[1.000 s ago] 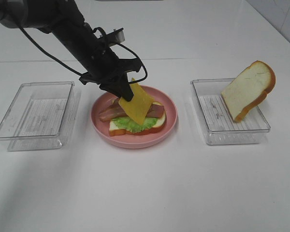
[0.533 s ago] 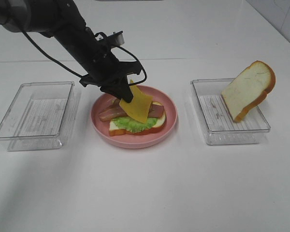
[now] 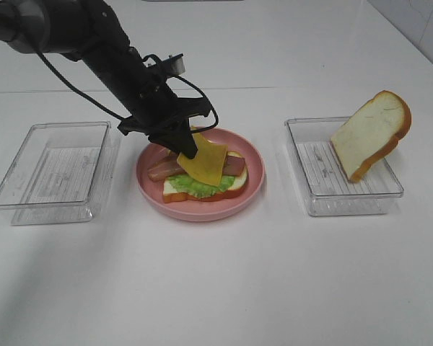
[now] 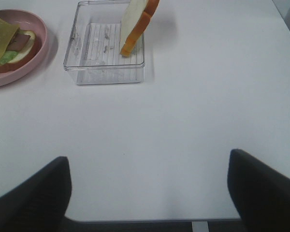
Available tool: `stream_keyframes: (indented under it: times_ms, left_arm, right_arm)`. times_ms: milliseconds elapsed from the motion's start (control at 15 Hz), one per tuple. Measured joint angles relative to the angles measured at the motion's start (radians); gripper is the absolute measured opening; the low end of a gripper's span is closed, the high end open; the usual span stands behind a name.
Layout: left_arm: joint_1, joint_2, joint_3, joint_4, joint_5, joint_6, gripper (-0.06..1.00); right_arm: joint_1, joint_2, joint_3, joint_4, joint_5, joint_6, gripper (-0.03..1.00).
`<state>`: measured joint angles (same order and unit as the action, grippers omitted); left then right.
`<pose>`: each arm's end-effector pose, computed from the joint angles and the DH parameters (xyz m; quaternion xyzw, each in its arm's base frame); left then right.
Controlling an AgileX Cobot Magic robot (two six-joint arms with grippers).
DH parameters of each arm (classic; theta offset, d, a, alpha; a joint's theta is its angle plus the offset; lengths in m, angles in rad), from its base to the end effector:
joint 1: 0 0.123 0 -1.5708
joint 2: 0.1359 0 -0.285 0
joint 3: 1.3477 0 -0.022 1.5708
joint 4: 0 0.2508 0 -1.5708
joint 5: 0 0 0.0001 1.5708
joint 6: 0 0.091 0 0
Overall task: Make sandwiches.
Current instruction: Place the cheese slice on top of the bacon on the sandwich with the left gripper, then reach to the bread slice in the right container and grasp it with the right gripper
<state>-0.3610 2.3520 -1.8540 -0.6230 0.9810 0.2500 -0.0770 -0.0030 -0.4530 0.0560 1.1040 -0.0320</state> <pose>0.4398 -0.2132 0.1398 0.1449 0.9484 -0.2732 0.0700 -0.0019 0.0047 0.2609 0.0186 0.8746 0.0016 0.4844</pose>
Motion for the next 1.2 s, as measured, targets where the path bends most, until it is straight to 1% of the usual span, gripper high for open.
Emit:
stream_keyframes:
  times_ms: [67, 133, 200, 267, 333, 400, 467, 600, 733, 867, 933, 1000, 1067, 1200]
  left_arm:
    - [0.000, 0.000, 0.000, 0.000, 0.000, 0.000, 0.11]
    - [0.000, 0.000, 0.000, 0.000, 0.000, 0.000, 0.43]
    - [0.000, -0.001, 0.000, 0.001, 0.000, 0.000, 0.65]
    - [0.000, -0.006, 0.000, 0.010, 0.004, 0.000, 0.73]
    - [0.000, -0.012, 0.000, 0.015, 0.009, -0.001, 0.88]
    - [0.000, -0.033, 0.000, 0.034, 0.021, -0.002, 0.95]
    - [0.000, -0.064, 0.000, 0.046, 0.041, -0.002, 0.98]
    - [0.000, -0.138, 0.000, 0.088, 0.100, -0.015, 0.99]
    - [0.000, -0.203, 0.000, 0.196, 0.168, -0.074, 0.99]
    - [0.012, -0.250, -0.010, 0.363, 0.229, -0.139, 0.99]
    - [0.023, -0.260, -0.015, 0.403, 0.228, -0.153, 0.99]
    - [0.106, -0.307, -0.017, 0.496, 0.229, -0.175, 0.99]
    - [0.166, -0.331, -0.017, 0.514, 0.229, -0.175, 0.99]
    - [0.330, -0.361, -0.022, 0.526, 0.228, -0.167, 0.99]
  right_arm:
    - [0.000, 0.000, 0.000, 0.000, 0.000, 0.000, 0.85]
    - [0.000, 0.000, 0.000, 0.000, 0.000, 0.000, 0.85]
    - [0.000, 0.000, 0.000, 0.000, 0.000, 0.000, 0.85]
    - [0.000, 0.000, 0.000, 0.000, 0.000, 0.000, 0.85]
    - [0.000, 0.000, 0.000, 0.000, 0.000, 0.000, 0.85]
    - [0.000, 0.000, 0.000, 0.000, 0.000, 0.000, 0.85]
    - [0.000, 0.000, 0.000, 0.000, 0.000, 0.000, 0.85]
    - [0.000, 0.000, 0.000, 0.000, 0.000, 0.000, 0.85]
    - [0.000, 0.000, 0.000, 0.000, 0.000, 0.000, 0.85]
    - [0.000, 0.000, 0.000, 0.000, 0.000, 0.000, 0.85]
    - [0.000, 0.000, 0.000, 0.000, 0.000, 0.000, 0.85]
    - [0.000, 0.000, 0.000, 0.000, 0.000, 0.000, 0.85]
    - [0.000, 0.000, 0.000, 0.000, 0.000, 0.000, 0.85]
    - [0.000, 0.000, 0.000, 0.000, 0.000, 0.000, 0.85]
